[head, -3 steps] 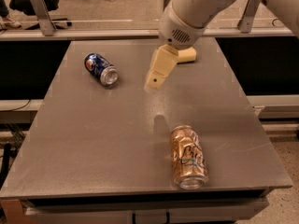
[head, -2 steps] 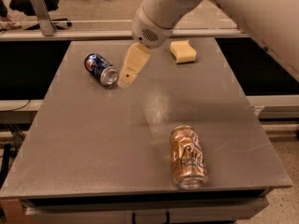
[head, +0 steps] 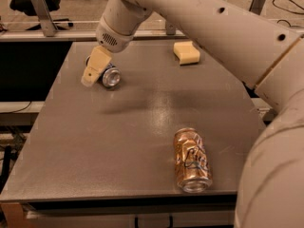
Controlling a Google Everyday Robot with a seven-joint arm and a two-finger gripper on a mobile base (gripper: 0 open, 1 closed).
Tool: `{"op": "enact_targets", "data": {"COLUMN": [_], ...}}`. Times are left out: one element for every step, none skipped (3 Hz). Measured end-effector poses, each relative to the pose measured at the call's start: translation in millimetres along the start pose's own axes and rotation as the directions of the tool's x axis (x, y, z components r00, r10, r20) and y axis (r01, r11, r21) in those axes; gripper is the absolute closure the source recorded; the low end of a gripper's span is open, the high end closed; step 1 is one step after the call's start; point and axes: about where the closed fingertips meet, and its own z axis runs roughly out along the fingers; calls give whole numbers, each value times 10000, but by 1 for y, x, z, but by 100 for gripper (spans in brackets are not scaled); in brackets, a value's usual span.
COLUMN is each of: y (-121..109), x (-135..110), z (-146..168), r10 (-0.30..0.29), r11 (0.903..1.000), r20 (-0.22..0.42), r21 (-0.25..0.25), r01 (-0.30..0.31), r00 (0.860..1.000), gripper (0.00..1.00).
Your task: Place pepsi can upright
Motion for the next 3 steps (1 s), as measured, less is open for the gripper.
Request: {"op": "enact_targets", "data": {"y": [-7, -18, -32], "x": [-15, -16, -12], "z": [35, 61, 78], "r10": [842, 1620, 2281], "r11": [9964, 9868, 9731], "r20": [-161, -538, -923], "r21": [-48, 167, 557], "r01": [-843, -1613, -2236], "r00": [9963, 9853, 9693], "gripper": [0, 0, 0]}}
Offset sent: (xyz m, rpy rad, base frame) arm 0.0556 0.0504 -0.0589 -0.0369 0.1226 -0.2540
